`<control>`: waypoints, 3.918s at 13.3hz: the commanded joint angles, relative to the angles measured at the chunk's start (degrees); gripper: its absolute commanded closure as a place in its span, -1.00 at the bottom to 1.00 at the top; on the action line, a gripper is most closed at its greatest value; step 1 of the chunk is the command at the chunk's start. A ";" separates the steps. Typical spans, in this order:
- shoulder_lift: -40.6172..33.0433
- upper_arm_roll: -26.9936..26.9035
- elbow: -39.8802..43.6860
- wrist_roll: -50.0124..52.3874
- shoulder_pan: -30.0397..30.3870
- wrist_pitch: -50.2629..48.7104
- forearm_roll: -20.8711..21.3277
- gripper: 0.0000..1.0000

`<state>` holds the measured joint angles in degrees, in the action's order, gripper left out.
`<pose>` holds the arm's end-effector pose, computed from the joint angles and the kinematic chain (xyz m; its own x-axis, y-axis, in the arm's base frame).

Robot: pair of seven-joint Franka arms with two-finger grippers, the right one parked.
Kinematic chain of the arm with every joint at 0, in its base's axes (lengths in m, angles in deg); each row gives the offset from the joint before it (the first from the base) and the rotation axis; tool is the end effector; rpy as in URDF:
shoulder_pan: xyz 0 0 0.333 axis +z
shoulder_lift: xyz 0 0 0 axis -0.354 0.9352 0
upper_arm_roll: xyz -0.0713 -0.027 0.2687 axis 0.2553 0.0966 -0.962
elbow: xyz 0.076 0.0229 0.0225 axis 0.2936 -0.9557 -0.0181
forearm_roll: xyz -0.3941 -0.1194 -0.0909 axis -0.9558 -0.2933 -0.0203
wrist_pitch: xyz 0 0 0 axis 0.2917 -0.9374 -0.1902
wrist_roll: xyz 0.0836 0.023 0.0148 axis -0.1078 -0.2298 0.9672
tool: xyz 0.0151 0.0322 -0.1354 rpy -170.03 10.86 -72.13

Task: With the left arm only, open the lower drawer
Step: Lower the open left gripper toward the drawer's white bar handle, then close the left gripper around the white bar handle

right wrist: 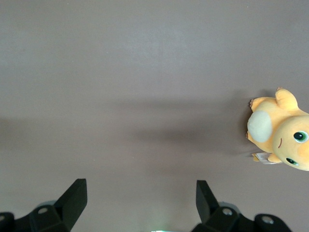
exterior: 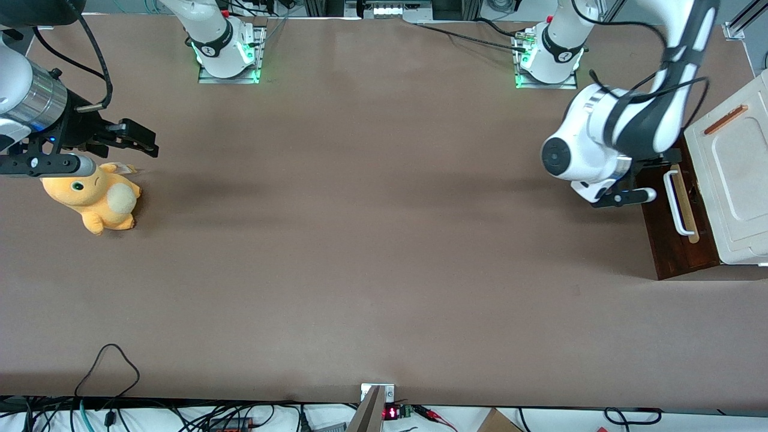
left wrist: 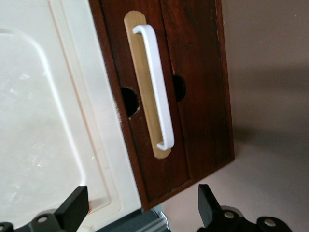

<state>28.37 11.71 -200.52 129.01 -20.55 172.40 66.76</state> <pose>0.4981 -0.0203 0.2168 0.9731 0.0755 -0.2174 -0.1600 -0.4574 -0.8748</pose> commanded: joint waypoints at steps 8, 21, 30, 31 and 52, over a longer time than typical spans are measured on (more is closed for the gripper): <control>9.00 -4.70 -3.69 7.86 -0.28 1.21 18.57 -0.89; 12.52 -8.13 -3.07 14.45 0.34 5.60 28.86 -0.49; 12.61 -9.45 -2.99 15.24 0.34 7.45 29.30 -0.27; 12.61 -9.45 -2.99 15.24 0.34 7.45 29.39 -0.16; 13.14 -9.45 -3.34 14.54 -2.46 7.11 30.18 1.00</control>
<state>40.74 2.32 -203.93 145.95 -20.95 180.12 95.52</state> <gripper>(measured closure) 0.806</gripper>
